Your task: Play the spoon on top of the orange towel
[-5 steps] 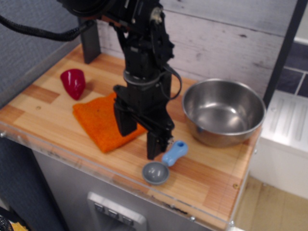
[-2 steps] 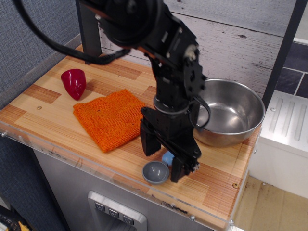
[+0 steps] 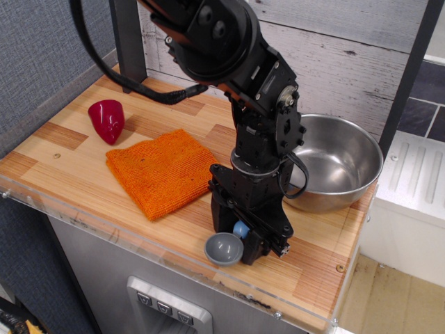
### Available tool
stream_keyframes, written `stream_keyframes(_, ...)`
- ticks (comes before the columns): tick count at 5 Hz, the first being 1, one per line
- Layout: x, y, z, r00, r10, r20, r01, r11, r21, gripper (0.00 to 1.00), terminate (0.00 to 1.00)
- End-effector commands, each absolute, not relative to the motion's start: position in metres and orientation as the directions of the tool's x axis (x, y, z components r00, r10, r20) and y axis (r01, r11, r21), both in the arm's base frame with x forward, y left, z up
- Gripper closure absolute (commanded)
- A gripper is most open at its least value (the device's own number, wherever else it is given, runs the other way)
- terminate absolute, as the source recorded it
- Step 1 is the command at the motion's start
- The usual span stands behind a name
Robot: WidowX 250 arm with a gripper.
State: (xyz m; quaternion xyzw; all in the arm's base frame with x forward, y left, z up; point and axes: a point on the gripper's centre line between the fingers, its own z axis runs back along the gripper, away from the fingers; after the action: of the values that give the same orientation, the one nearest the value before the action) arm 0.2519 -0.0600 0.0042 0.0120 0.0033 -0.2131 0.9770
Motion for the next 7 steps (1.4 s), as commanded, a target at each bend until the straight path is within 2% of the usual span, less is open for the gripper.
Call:
stream_keyframes(1, 0.260, -0.041, 0.061, 0.893, -0.437, 0.104, 0.436, 0.899, 0.040, 1.00, 0.00)
stream_keyframes(2, 0.274, 0.008, 0.098, 0.928, -0.333, 0.170, 0.322, 0.942, 0.091, 1.00, 0.00)
stream_keyframes(3, 0.295, 0.059, 0.092, 0.977, -0.159, 0.142, 0.145, 0.984, 0.107, 1.00, 0.00)
stream_keyframes(4, 0.305, 0.094, 0.077, 0.989, -0.104, 0.103, 0.094, 0.991, 0.099, 1.00, 0.00)
stream_keyframes(5, 0.307, 0.081, 0.065, 0.990, -0.128, 0.067, 0.122, 0.989, 0.083, 1.00, 0.00)
stream_keyframes(7, 0.305, 0.064, 0.064, 0.982, -0.171, 0.082, 0.166, 0.984, 0.066, 1.00, 0.00)
